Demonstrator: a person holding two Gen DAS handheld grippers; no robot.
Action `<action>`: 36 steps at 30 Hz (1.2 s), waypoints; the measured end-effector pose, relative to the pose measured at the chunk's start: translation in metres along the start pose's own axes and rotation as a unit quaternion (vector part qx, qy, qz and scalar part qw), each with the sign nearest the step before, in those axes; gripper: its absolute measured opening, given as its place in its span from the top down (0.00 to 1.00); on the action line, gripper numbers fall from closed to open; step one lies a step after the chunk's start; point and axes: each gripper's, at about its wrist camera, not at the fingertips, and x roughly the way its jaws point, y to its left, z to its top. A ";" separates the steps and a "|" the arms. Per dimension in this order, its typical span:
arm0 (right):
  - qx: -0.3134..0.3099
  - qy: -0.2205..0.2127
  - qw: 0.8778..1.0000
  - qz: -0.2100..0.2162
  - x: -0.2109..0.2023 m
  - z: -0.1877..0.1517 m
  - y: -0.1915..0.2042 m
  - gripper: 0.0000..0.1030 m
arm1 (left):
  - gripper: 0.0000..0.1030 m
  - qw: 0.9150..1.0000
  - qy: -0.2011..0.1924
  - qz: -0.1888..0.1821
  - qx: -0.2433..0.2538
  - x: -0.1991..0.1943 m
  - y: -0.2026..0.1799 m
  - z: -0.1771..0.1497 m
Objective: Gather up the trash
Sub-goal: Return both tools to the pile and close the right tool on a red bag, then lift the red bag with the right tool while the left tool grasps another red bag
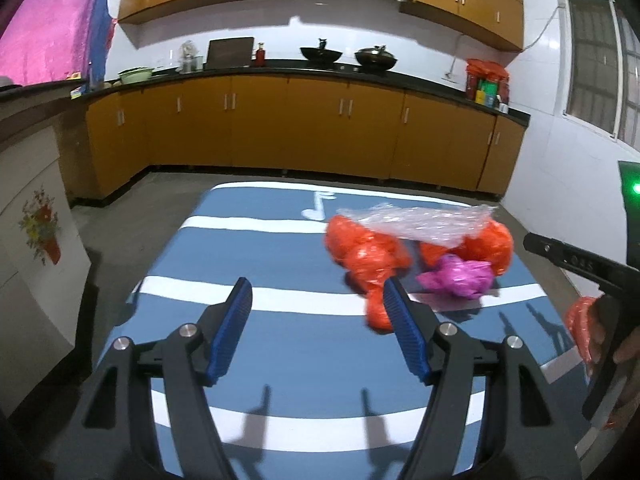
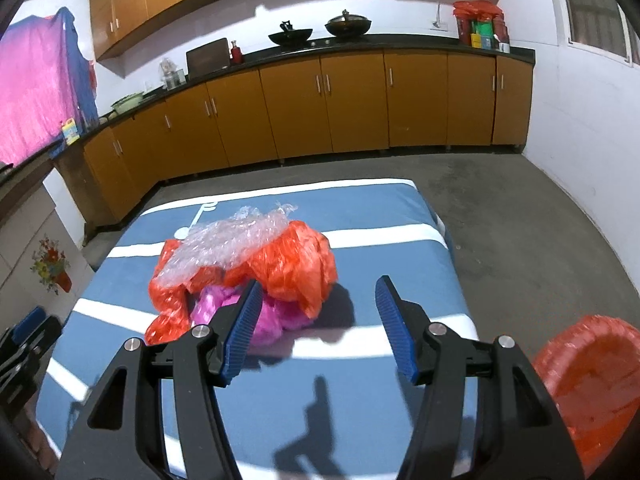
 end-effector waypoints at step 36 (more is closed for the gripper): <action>-0.038 0.037 0.998 0.039 0.022 -0.014 0.005 0.74 | 0.35 1.000 0.018 -0.012 -0.007 0.020 -0.008 -0.005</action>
